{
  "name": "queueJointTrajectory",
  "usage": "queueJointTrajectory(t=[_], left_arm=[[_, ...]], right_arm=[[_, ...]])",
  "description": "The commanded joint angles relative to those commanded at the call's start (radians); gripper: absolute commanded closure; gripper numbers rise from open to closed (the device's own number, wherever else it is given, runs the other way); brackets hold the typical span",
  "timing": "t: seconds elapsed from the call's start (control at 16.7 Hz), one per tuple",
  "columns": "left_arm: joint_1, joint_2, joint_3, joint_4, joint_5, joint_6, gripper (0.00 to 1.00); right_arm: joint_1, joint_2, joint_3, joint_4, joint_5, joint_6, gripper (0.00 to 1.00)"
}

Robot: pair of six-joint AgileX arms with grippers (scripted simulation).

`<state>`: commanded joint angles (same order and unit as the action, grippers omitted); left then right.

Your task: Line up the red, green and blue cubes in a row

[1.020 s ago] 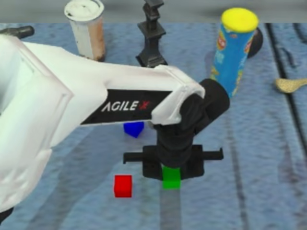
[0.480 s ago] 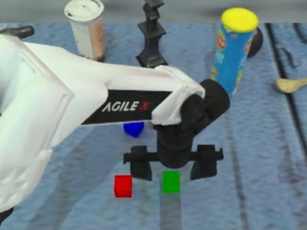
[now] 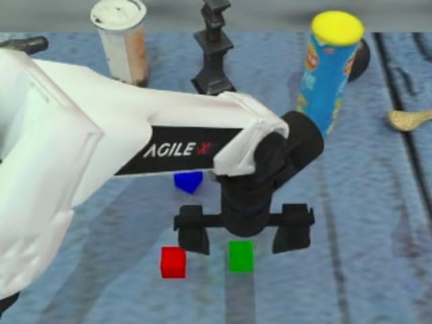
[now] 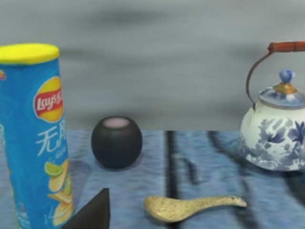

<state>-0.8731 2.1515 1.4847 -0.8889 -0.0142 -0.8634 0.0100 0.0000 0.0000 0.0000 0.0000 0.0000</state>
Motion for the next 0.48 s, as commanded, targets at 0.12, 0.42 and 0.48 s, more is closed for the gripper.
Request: queueJointTrajectory(t=[0.12, 0.42, 0.48], left_arm=[[0.002, -0.012, 0.030, -0.039, 0.000, -0.003, 0.00], [0.014, -0.074, 0.139, -0.221, 0.000, -0.007, 0.00], [0.016, -0.083, 0.150, -0.236, -0.001, -0.006, 0.00]], right_arm=[[0.000, 0.000, 0.000, 0.000, 0.000, 0.000, 0.00], [0.000, 0.000, 0.000, 0.000, 0.000, 0.000, 0.00], [0.000, 0.000, 0.000, 0.000, 0.000, 0.000, 0.00]])
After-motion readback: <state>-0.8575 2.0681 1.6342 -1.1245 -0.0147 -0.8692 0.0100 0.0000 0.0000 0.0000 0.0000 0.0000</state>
